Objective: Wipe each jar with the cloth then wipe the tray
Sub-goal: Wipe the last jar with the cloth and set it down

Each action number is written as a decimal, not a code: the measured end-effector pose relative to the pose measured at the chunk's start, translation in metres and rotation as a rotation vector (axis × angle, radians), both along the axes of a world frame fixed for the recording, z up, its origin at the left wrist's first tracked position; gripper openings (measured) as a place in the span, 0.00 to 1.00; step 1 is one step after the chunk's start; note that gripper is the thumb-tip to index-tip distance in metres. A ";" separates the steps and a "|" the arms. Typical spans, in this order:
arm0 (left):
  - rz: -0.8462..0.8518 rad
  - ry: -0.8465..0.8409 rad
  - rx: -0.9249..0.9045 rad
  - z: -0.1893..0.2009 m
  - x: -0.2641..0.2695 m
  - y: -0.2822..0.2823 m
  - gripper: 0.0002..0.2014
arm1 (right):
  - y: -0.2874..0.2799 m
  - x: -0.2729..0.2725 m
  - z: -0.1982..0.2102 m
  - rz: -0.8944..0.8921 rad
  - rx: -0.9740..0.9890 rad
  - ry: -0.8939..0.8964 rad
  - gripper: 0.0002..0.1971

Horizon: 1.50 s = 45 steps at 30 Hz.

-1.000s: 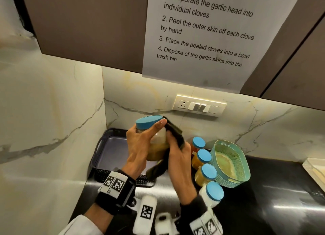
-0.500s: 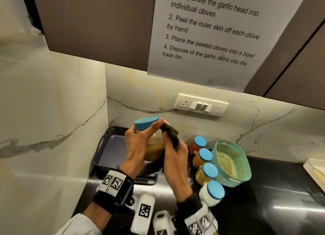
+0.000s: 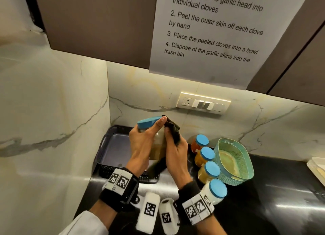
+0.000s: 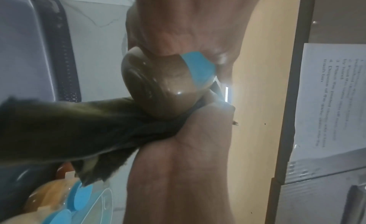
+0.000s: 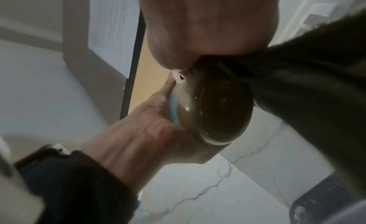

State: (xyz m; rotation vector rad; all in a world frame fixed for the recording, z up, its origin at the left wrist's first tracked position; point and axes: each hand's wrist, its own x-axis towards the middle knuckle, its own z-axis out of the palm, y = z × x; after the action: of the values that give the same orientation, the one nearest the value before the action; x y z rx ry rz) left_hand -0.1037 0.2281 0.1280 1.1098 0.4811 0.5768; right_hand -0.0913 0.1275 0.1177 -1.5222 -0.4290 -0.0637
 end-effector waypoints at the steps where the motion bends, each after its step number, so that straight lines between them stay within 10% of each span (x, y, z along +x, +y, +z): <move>1: 0.002 0.010 -0.017 -0.002 -0.001 -0.004 0.38 | 0.001 0.004 0.002 0.008 0.016 0.031 0.11; 8: 0.023 0.043 -0.054 -0.003 0.001 0.002 0.35 | -0.002 -0.017 -0.013 0.049 -0.028 -0.069 0.29; 15: 0.031 0.028 -0.046 -0.003 0.001 -0.007 0.33 | -0.002 -0.001 0.006 0.022 -0.011 0.049 0.10; 20: 0.009 0.047 -0.103 0.002 0.004 0.007 0.35 | 0.000 -0.023 -0.018 0.088 -0.068 -0.189 0.26; 31: -0.144 0.062 -0.009 0.011 -0.003 -0.002 0.38 | -0.018 0.012 0.020 0.049 0.128 0.524 0.09; 45: -0.074 -0.086 0.232 0.006 -0.008 -0.008 0.28 | -0.012 0.000 0.022 0.028 0.167 0.413 0.14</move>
State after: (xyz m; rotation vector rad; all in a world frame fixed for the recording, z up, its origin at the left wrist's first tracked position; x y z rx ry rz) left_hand -0.1118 0.2201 0.1336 1.3116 0.3018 0.6232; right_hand -0.0917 0.1156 0.1401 -1.3215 -0.1107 0.2292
